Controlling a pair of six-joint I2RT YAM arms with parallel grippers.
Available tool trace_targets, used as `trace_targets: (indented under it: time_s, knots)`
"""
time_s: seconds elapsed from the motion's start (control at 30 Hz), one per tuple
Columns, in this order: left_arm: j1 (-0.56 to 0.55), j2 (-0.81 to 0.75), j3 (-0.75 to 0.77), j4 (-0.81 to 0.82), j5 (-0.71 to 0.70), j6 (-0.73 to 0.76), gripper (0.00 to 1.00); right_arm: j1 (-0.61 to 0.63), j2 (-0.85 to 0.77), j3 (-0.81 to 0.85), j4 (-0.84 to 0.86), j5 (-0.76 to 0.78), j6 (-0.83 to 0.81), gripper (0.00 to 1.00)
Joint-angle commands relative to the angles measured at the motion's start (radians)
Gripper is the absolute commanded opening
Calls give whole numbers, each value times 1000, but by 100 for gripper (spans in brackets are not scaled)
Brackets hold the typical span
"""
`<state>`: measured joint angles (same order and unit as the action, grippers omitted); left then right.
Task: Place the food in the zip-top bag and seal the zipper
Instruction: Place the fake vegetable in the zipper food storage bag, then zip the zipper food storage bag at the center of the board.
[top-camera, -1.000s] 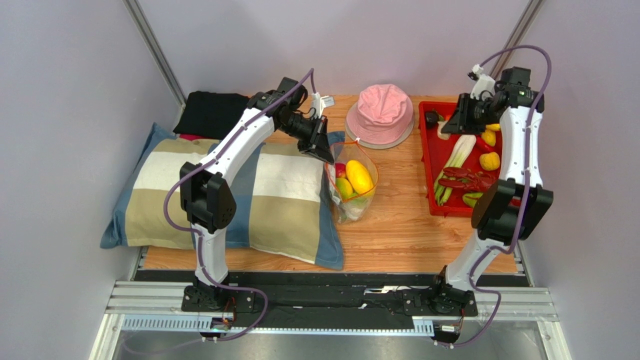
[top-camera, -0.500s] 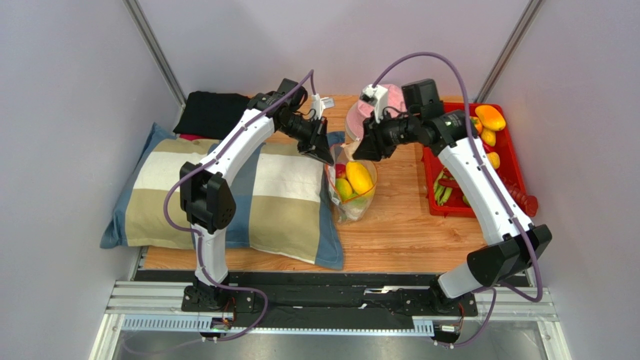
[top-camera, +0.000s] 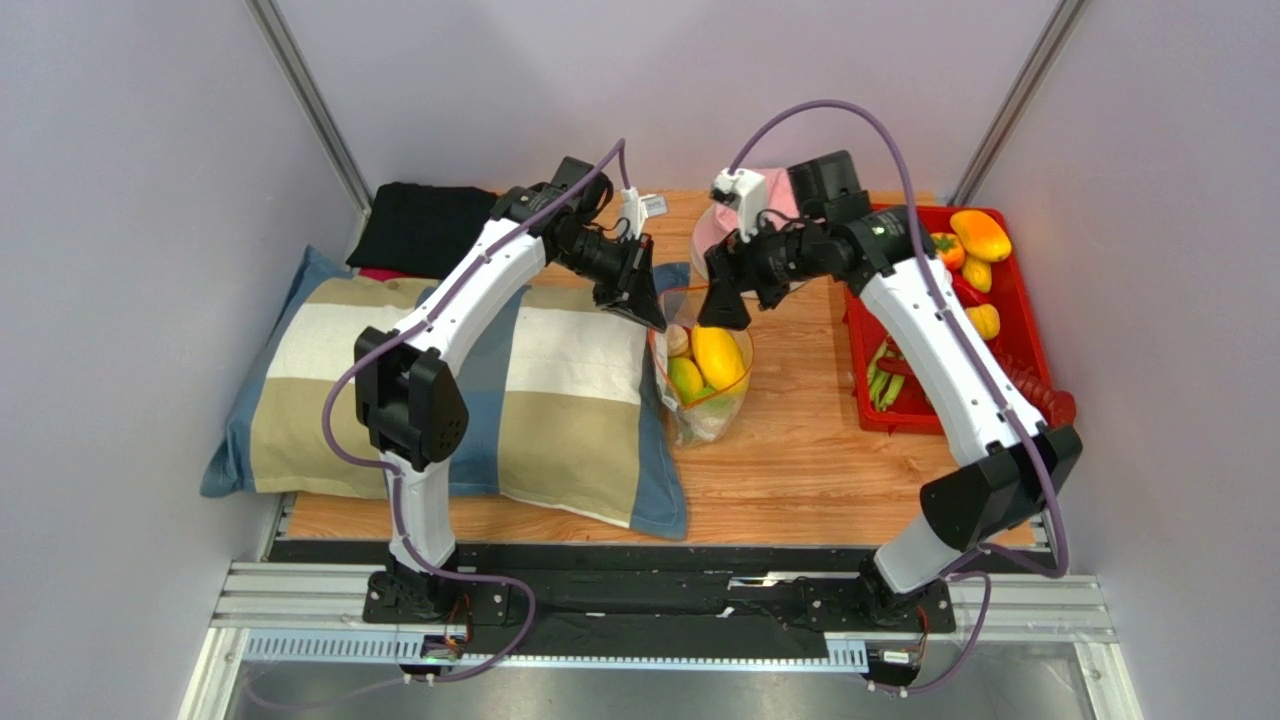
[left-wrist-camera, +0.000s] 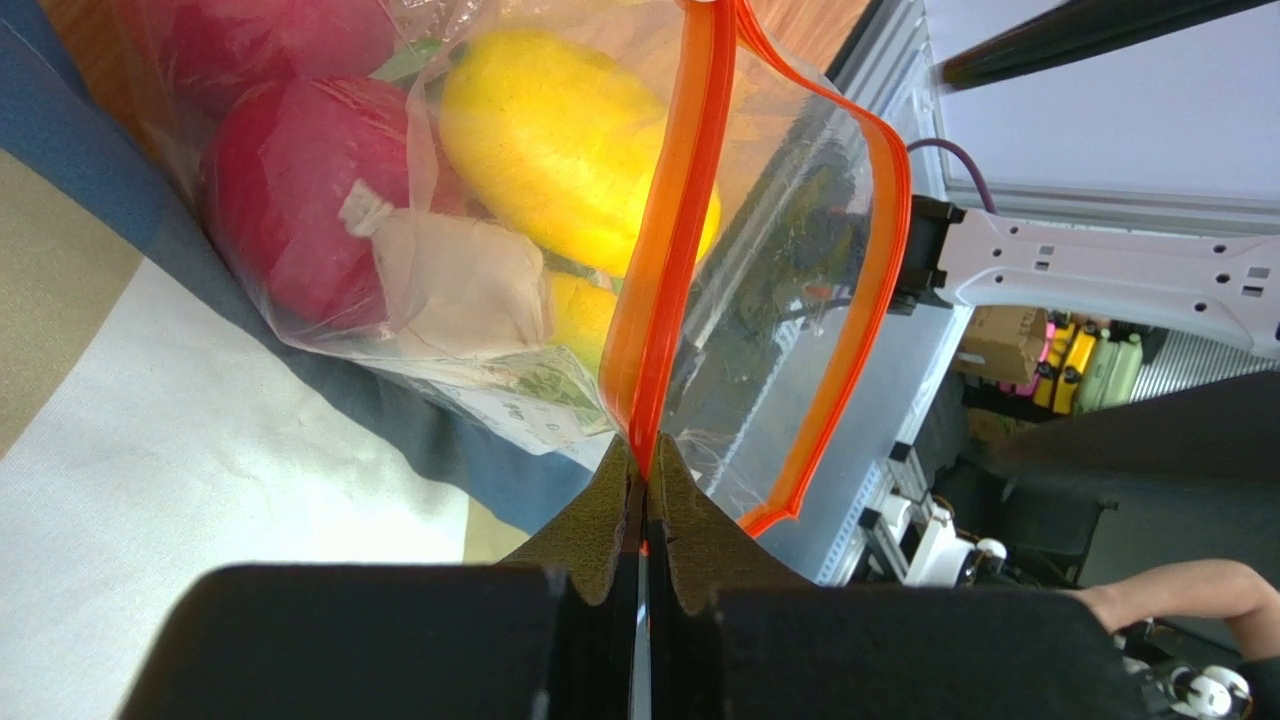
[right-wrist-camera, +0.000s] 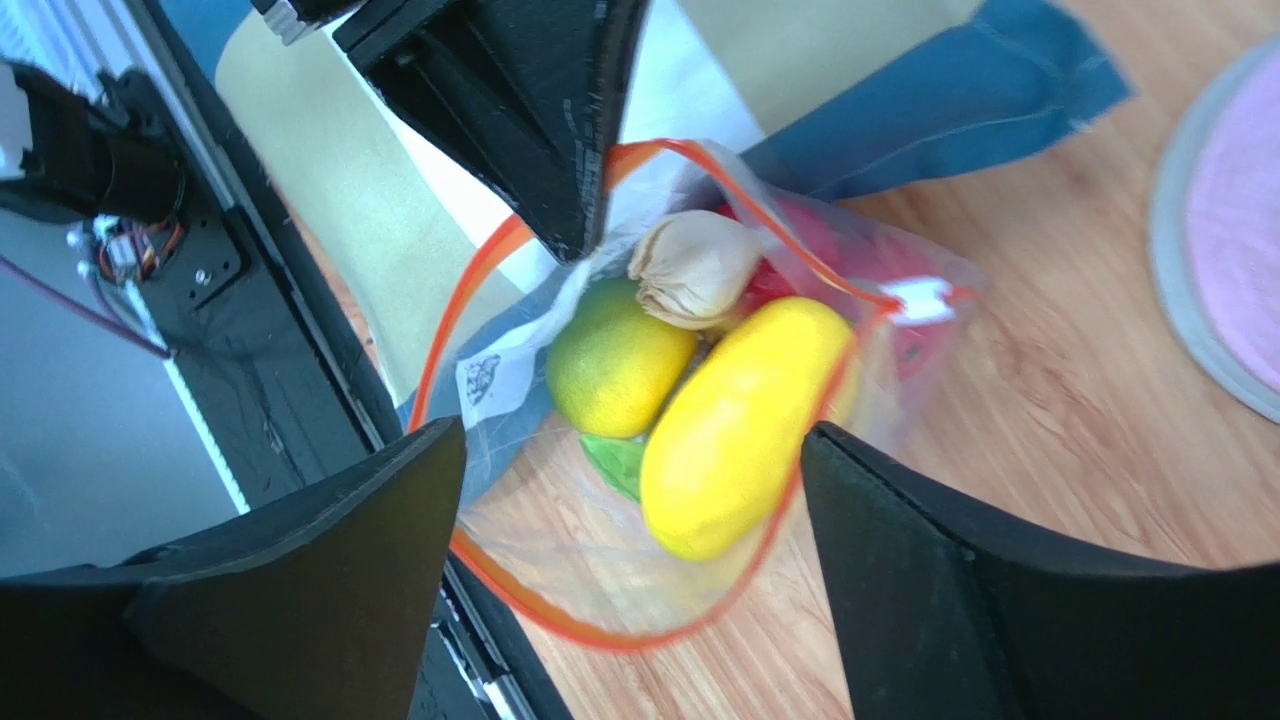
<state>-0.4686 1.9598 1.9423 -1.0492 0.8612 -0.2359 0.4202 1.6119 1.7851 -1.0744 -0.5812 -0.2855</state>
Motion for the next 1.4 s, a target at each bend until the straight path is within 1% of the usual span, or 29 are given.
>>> trace_targets:
  time_s: [0.0, 0.1, 0.13, 0.17, 0.23, 0.27, 0.37, 0.4, 0.43, 0.47, 0.53, 0.57, 0.63, 0.67, 0.73, 0.77, 0.8, 0.83, 0.87, 0.9, 0.93, 0.97, 1.03, 1.07, 1.13, 1.17, 1.23, 1.27, 1.37]
  knots:
    - [4, -52, 18, 20, 12, 24, 0, -87, -119, -40, -6, 49, 77, 81]
    - [1, -41, 43, 9, 2, 36, 0, -113, -133, -111, -19, 81, 75, 73]
    - [-2, -36, 55, 0, -1, 40, 0, -113, -127, -133, -28, 64, 77, 71]
    - [-7, -27, 61, -8, -4, 53, 0, -115, -122, -139, -50, 2, 78, 67]
    - [-15, -13, 87, -38, -5, 69, 0, -116, -113, -174, -76, -80, 63, 64]
    - [-22, 0, 99, -49, -7, 82, 0, -115, -115, -196, -61, -116, 71, 64]
    - [-31, 17, 124, -74, -13, 95, 0, -116, -115, -269, -10, -132, 107, 62]
    - [-36, 21, 126, -75, -13, 98, 0, -116, -109, -277, -4, -138, 114, 60]
    - [-39, 21, 126, -80, -16, 99, 0, -116, -96, -285, 4, -146, 120, 53]
    - [-42, 19, 124, -81, -19, 101, 0, -116, -90, -294, 14, -146, 134, 28]
    - [-47, 17, 130, -83, -22, 106, 0, -120, -83, -297, 14, -158, 154, 4]
    - [-47, 17, 133, -83, -28, 107, 0, -123, -90, -300, 19, -186, 193, 0]
    - [-48, 28, 164, -83, -34, 106, 0, -127, -116, -314, 43, -216, 254, 0]
    - [-48, 33, 176, -86, -33, 104, 0, -127, -154, -325, 95, -245, 351, 0]
    - [-57, 50, 217, -94, -22, 110, 0, -126, -199, -390, 187, -272, 487, 0]
    - [-65, 56, 230, -98, -16, 113, 1, -126, -237, -430, 317, -275, 556, 0]
    - [-70, 60, 245, -109, -10, 118, 3, -124, -254, -497, 391, -269, 695, 0]
    - [-77, 68, 245, -112, 2, 125, 4, -121, -263, -533, 460, -255, 742, 0]
    - [-88, 70, 242, -113, 27, 127, 8, -118, -267, -553, 546, -208, 784, 0]
    - [-91, 71, 230, -117, 41, 132, 11, -118, -254, -564, 566, -181, 830, 0]
    - [-97, 68, 218, -117, 54, 135, 15, -116, -245, -579, 577, -163, 854, 0]
    - [-103, 67, 207, -117, 73, 139, 24, -118, -236, -585, 599, -132, 874, 0]
    - [-110, 62, 176, -110, 82, 138, 32, -118, -228, -605, 629, -114, 911, 0]
    - [-116, 62, 167, -107, 81, 135, 39, -116, -227, -610, 637, -94, 921, 0]
    - [-122, 62, 153, -100, 75, 135, 45, -116, -210, -612, 660, -88, 959, 0]
    - [-125, 60, 149, -92, 72, 130, 49, -116, -207, -607, 663, -77, 968, 0]
    - [-133, 59, 141, -77, 61, 118, 51, -116, -198, -609, 677, -68, 985, 0]
    - [-137, 57, 138, -74, 44, 116, 55, -116, -195, -604, 677, -46, 999, 0]
    - [-157, 50, 126, -60, -14, 98, 57, -116, -187, -598, 682, -28, 1032, 0]
